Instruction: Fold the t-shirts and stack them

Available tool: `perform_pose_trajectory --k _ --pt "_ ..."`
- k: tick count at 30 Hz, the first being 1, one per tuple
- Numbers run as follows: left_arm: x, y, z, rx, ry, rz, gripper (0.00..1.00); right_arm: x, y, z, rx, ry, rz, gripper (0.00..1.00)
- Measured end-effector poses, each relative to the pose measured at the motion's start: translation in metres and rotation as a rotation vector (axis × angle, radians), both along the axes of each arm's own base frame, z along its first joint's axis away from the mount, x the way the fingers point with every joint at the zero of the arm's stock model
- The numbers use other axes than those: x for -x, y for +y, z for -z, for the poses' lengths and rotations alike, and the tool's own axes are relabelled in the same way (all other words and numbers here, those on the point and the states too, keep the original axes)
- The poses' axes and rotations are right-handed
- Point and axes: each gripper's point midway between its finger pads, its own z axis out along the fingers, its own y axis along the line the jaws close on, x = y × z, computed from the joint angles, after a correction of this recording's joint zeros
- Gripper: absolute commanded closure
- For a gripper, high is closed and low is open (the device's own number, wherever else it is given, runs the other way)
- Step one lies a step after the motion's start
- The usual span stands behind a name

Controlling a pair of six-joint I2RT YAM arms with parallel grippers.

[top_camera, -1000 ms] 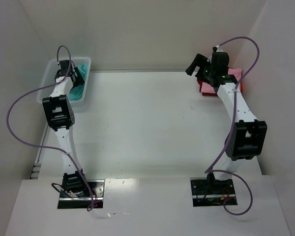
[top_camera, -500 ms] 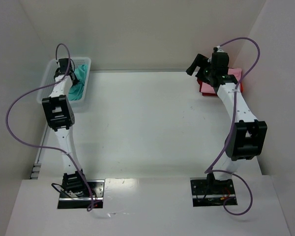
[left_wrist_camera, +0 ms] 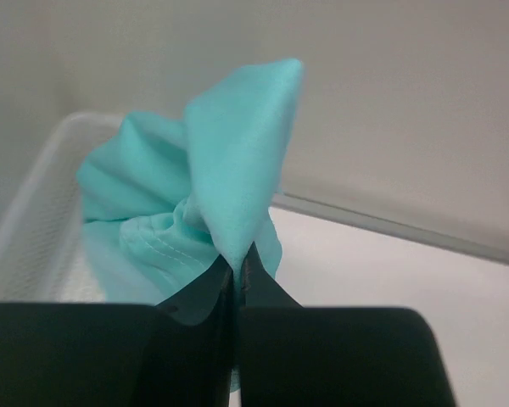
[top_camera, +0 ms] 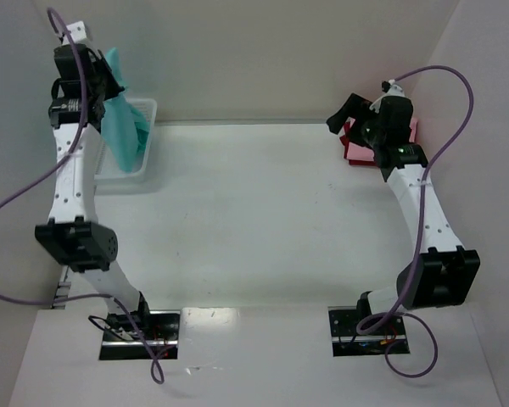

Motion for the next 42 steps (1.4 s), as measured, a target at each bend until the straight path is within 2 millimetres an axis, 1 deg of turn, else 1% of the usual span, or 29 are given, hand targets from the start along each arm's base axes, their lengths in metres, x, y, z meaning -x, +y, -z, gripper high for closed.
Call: perform_pose_trajectory --k 2,3,6,7,9,11,13,14,15,16,17,20,21,22,23,24,25,26,27,28,29,30,31,32,33,35,37,39,42 --pt "0.037 -0.044 -0.042 0.016 -0.088 0.17 1.0 0.011 0.002 -0.004 -0.003 -0.013 -0.017 0.0" --pt "0.063 -0.07 -0.059 0.028 -0.129 0.282 1.0 0.015 0.004 -0.005 -0.005 -0.018 -0.028 0.0" --pt "0.134 -0.123 -0.087 0.06 -0.211 0.541 1.0 0.035 0.009 -0.01 -0.017 -0.042 -0.061 0.0" --pt "0.159 -0.139 -0.089 0.076 -0.233 0.631 1.0 0.048 0.012 -0.011 -0.026 -0.051 -0.077 0.0" --pt "0.202 -0.164 -0.079 0.11 -0.244 0.779 1.0 0.068 0.015 -0.011 -0.041 -0.062 -0.098 0.0" --pt "0.242 -0.184 -0.044 0.171 -0.192 0.906 1.0 0.088 0.018 -0.016 -0.052 -0.086 -0.117 0.0" --pt "0.265 -0.194 -0.019 0.215 -0.146 0.968 1.0 0.103 0.02 -0.023 -0.059 -0.118 -0.133 0.0" --pt "0.274 -0.198 -0.002 0.242 -0.115 0.991 1.0 0.11 0.022 -0.025 -0.063 -0.13 -0.143 0.0" --pt "0.283 -0.202 0.019 0.278 -0.066 1.01 1.0 0.116 0.024 -0.021 -0.07 -0.129 -0.154 0.0" --pt "0.288 -0.204 0.034 0.303 -0.027 1.021 1.0 0.122 0.027 -0.017 -0.078 -0.123 -0.166 0.0" --pt "0.29 -0.205 0.044 0.316 0.0 1.019 1.0 0.125 0.028 -0.013 -0.084 -0.115 -0.172 0.0" --pt "0.286 -0.196 0.092 0.324 0.122 0.933 1.0 0.127 0.031 0.002 -0.102 -0.081 -0.185 0.0" --pt "0.283 -0.191 0.108 0.32 0.17 0.891 0.97 0.128 0.033 0.014 -0.109 -0.05 -0.19 0.0" --pt "0.282 -0.187 0.118 0.312 0.2 0.864 0.93 0.129 0.033 0.022 -0.113 -0.03 -0.192 0.0" --pt "0.28 -0.185 0.124 0.306 0.218 0.85 0.85 0.129 0.034 0.026 -0.116 -0.019 -0.193 0.0" --pt "0.274 -0.181 0.131 0.296 0.241 0.831 0.69 0.129 0.034 0.03 -0.121 -0.004 -0.194 0.0" --pt "0.268 -0.179 0.135 0.286 0.255 0.819 0.67 0.128 0.035 0.032 -0.122 0.003 -0.197 0.0" --pt "0.262 -0.177 0.141 0.28 0.27 0.812 0.55 0.127 0.035 0.034 -0.123 0.01 -0.197 0.0" --pt "0.257 -0.176 0.145 0.279 0.286 0.806 0.52 0.126 0.035 0.035 -0.123 0.013 -0.197 0.0" --pt "0.25 -0.175 0.151 0.271 0.304 0.8 0.4 0.126 0.035 0.036 -0.123 0.016 -0.196 0.0" --pt "0.239 -0.173 0.162 0.27 0.345 0.783 0.31 0.125 0.035 0.037 -0.123 0.02 -0.195 0.0" --pt "0.235 -0.172 0.167 0.269 0.363 0.775 0.21 0.125 0.035 0.038 -0.123 0.023 -0.195 0.0" --pt "0.227 -0.171 0.177 0.252 0.394 0.765 0.07 0.124 0.035 0.039 -0.123 0.027 -0.194 0.0" --pt "0.221 -0.17 0.186 0.239 0.427 0.75 0.0 0.123 0.035 0.04 -0.124 0.031 -0.192 0.0" --pt "0.214 -0.171 0.192 0.218 0.453 0.738 0.0 0.123 0.035 0.041 -0.126 0.035 -0.191 0.0" --pt "0.203 -0.172 0.193 0.175 0.471 0.725 0.0 0.121 0.035 0.043 -0.129 0.044 -0.192 0.0" --pt "0.189 -0.172 0.181 0.138 0.455 0.706 0.0 0.12 0.039 0.046 -0.137 0.057 -0.21 0.0" --pt "0.166 -0.167 0.156 0.09 0.399 0.659 0.0 0.118 0.047 0.051 -0.143 0.078 -0.241 0.0" --pt "0.135 -0.156 0.111 0.031 0.295 0.582 0.0 0.117 0.065 0.065 -0.138 0.124 -0.295 0.0"
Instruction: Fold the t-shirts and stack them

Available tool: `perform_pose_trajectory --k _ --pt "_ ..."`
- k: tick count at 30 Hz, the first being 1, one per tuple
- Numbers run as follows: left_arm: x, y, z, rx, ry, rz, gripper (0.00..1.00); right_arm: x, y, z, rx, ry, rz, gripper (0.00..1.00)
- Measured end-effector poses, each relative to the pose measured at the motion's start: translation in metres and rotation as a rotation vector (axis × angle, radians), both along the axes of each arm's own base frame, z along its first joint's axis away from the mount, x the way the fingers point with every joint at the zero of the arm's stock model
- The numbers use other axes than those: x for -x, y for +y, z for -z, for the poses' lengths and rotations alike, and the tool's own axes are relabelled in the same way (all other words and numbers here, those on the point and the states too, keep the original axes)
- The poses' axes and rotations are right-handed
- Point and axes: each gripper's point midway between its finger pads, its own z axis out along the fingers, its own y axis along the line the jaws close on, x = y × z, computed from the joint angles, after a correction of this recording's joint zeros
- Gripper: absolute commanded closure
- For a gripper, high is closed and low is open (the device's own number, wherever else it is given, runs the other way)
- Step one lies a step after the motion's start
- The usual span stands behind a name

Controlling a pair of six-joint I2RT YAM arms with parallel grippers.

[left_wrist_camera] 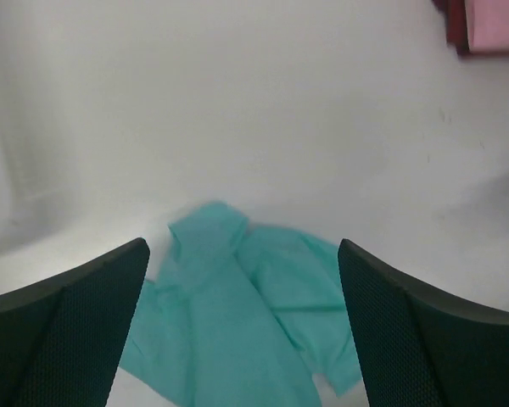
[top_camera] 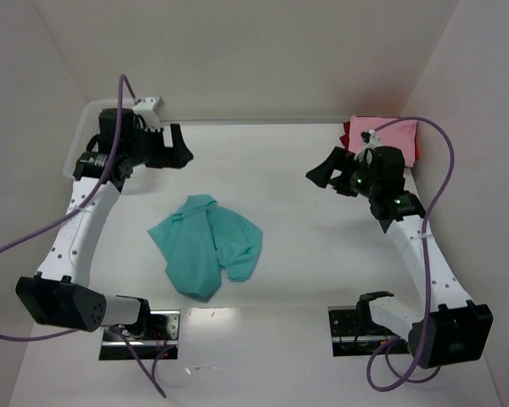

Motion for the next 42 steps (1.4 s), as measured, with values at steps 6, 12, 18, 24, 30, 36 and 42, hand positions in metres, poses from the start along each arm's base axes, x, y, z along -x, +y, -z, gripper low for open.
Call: perform_pose_trajectory --k 6,12,18,24,30,36,42 --pt "-0.055 0.037 -0.076 -0.123 -0.204 -0.215 0.0 0.002 0.045 0.035 0.053 0.093 -0.123 0.0" --pt "-0.093 0.066 -0.072 -0.351 -0.221 -0.373 0.0 0.023 0.093 0.063 0.108 0.163 -0.252 0.0" --pt "-0.089 0.005 -0.035 -0.379 -0.163 -0.219 0.0 0.046 0.123 0.082 0.149 0.21 -0.342 0.0" --pt "-0.015 -0.058 -0.009 -0.186 -0.166 0.035 0.0 0.065 0.139 0.093 0.165 0.237 -0.387 0.0" --pt "0.017 -0.061 0.033 -0.12 -0.088 0.107 0.0 0.079 0.146 0.131 0.224 0.336 -0.39 0.0" --pt "0.053 -0.06 0.056 -0.088 -0.045 0.159 0.0 0.085 0.135 0.155 0.254 0.412 -0.338 0.05" --pt "0.056 -0.063 0.04 -0.053 -0.092 0.165 0.0 0.088 0.138 0.182 0.27 0.502 -0.325 0.07"
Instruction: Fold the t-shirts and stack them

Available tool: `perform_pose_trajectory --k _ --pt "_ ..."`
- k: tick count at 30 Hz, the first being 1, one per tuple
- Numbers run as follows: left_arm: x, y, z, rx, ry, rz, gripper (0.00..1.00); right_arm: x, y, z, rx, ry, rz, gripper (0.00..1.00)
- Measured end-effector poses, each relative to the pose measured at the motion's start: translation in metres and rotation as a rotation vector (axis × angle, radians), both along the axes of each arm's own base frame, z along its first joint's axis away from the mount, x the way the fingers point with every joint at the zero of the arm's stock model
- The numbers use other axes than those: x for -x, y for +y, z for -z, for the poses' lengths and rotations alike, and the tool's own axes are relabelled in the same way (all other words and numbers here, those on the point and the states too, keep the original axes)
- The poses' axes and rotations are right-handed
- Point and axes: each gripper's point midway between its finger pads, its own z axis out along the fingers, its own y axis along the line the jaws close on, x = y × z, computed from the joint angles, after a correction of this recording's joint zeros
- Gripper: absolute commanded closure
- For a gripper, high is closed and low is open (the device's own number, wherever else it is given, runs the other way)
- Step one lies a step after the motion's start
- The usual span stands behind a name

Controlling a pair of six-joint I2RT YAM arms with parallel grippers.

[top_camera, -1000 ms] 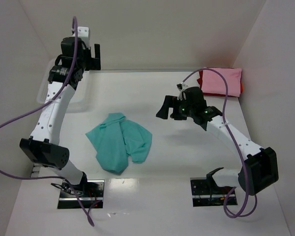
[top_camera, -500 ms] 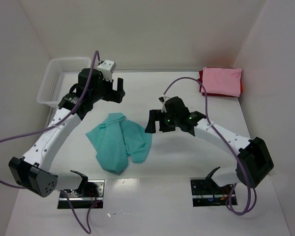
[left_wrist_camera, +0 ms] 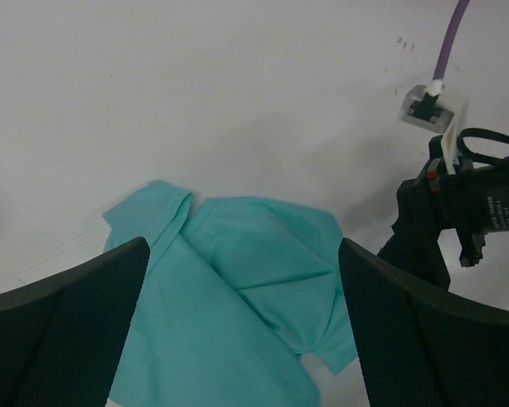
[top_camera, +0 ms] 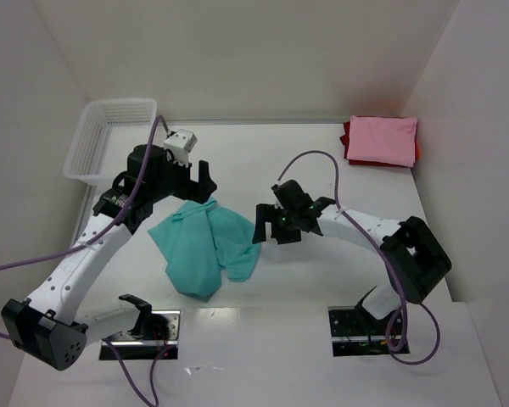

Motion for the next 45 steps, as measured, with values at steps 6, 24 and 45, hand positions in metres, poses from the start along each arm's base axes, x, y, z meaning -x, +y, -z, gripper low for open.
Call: perform_pose_trajectory --k 6,24,45 --pt "-0.001 0.001 0.001 -0.004 0.0 -0.007 0.0 0.021 0.018 0.018 0.019 0.066 -0.047 0.08" --pt "0.002 0.006 -0.005 -0.009 -0.017 -0.027 0.0 0.03 0.053 0.032 -0.008 0.102 -0.034 0.45" --pt "0.009 0.012 -0.021 0.005 -0.066 -0.04 0.0 -0.125 -0.015 -0.178 -0.178 -0.395 0.354 0.99"
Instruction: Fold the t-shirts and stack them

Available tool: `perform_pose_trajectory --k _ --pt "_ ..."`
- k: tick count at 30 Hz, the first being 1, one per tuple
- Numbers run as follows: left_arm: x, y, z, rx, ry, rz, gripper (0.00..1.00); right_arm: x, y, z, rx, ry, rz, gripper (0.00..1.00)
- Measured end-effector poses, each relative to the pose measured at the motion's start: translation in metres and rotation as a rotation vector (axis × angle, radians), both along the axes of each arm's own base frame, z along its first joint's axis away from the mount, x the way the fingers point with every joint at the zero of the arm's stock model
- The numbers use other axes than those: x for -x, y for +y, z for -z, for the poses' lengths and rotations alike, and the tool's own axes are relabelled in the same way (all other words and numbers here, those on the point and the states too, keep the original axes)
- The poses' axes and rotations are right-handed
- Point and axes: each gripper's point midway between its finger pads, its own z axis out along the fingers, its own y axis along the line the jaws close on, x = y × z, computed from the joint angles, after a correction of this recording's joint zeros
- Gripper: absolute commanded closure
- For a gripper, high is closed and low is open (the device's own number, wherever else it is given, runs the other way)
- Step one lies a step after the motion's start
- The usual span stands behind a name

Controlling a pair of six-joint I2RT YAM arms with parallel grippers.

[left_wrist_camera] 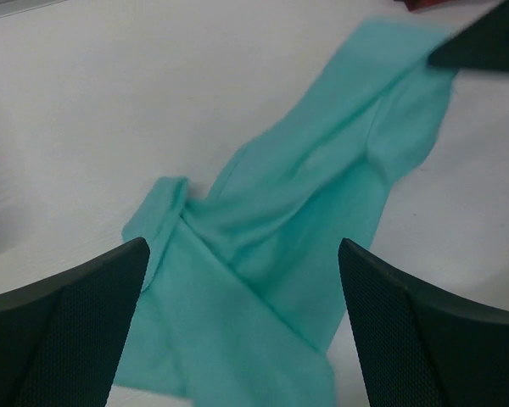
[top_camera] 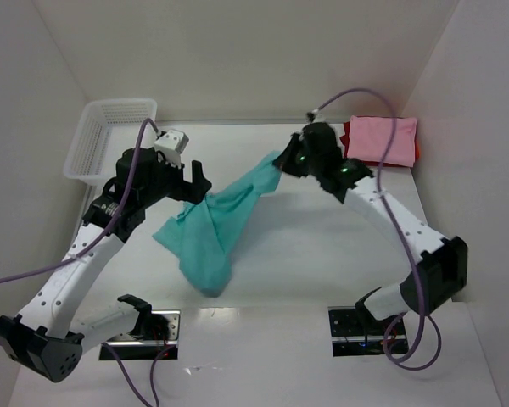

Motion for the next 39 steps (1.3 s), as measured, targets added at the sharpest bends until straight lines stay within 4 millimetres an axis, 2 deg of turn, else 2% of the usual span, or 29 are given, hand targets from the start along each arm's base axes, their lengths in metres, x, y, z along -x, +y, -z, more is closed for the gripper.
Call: perform_pose_trajectory --k 2,4,6,7,8,10,13,14,17,20,22,24,28,29,30,32,35,37,39 --pt "0.002 -0.007 0.005 0.01 0.015 0.041 0.0 -0.017 -0.031 -0.05 -0.025 -0.114 0.071 0.99" --pt "0.002 -0.018 0.022 0.012 0.07 0.094 0.0 -0.024 -0.06 -0.099 -0.039 -0.232 0.131 0.99" --pt "-0.001 -0.025 0.042 0.007 0.134 0.12 0.0 -0.019 -0.067 -0.129 -0.045 -0.304 0.129 0.99" --pt "-0.003 -0.029 0.055 0.001 0.175 0.132 0.0 -0.015 -0.066 -0.134 -0.043 -0.318 0.117 0.99" --pt "-0.004 -0.032 0.068 -0.007 0.213 0.139 0.0 -0.009 -0.063 -0.135 -0.033 -0.323 0.089 0.99" --pt "-0.003 -0.034 0.096 -0.027 0.291 0.147 0.0 -0.008 -0.062 -0.132 -0.028 -0.316 0.082 0.99" --pt "-0.001 -0.038 0.118 -0.04 0.357 0.163 0.0 -0.003 -0.064 -0.099 0.004 -0.253 0.074 0.99" --pt "-0.004 -0.043 0.125 -0.051 0.38 0.173 0.0 0.002 -0.066 -0.082 0.024 -0.213 0.072 0.99" --pt "-0.013 -0.057 0.14 -0.096 0.412 0.204 0.0 0.011 -0.07 -0.05 0.063 -0.138 0.069 0.99" --pt "-0.02 -0.076 0.144 -0.127 0.406 0.253 0.0 0.017 -0.076 -0.036 0.085 -0.11 0.08 0.99" --pt "-0.022 -0.091 0.14 -0.114 0.383 0.301 0.0 0.02 -0.084 -0.033 0.096 -0.105 0.1 0.99" --pt "-0.021 -0.109 0.133 -0.078 0.35 0.363 0.0 0.021 -0.095 -0.038 0.099 -0.119 0.134 0.99" --pt "-0.019 -0.142 0.129 -0.046 0.316 0.451 0.0 0.018 -0.133 -0.052 0.111 -0.162 0.256 0.99" --pt "-0.021 -0.156 0.131 -0.051 0.317 0.476 0.0 0.019 -0.143 -0.053 0.117 -0.167 0.287 0.99" --pt "-0.025 -0.174 0.133 -0.055 0.312 0.501 0.0 0.02 -0.156 -0.054 0.126 -0.174 0.328 0.99" --pt "-0.026 -0.189 0.14 -0.071 0.317 0.519 0.0 0.021 -0.172 -0.055 0.142 -0.18 0.381 0.99" --pt "-0.035 -0.22 0.155 -0.102 0.317 0.518 0.0 0.02 -0.185 -0.053 0.167 -0.176 0.423 0.99" --pt "-0.034 -0.233 0.172 -0.115 0.338 0.509 0.0 0.019 -0.188 -0.049 0.181 -0.168 0.437 0.99" --pt "-0.034 -0.237 0.182 -0.116 0.361 0.493 0.0 0.017 -0.193 -0.044 0.199 -0.156 0.46 0.99"
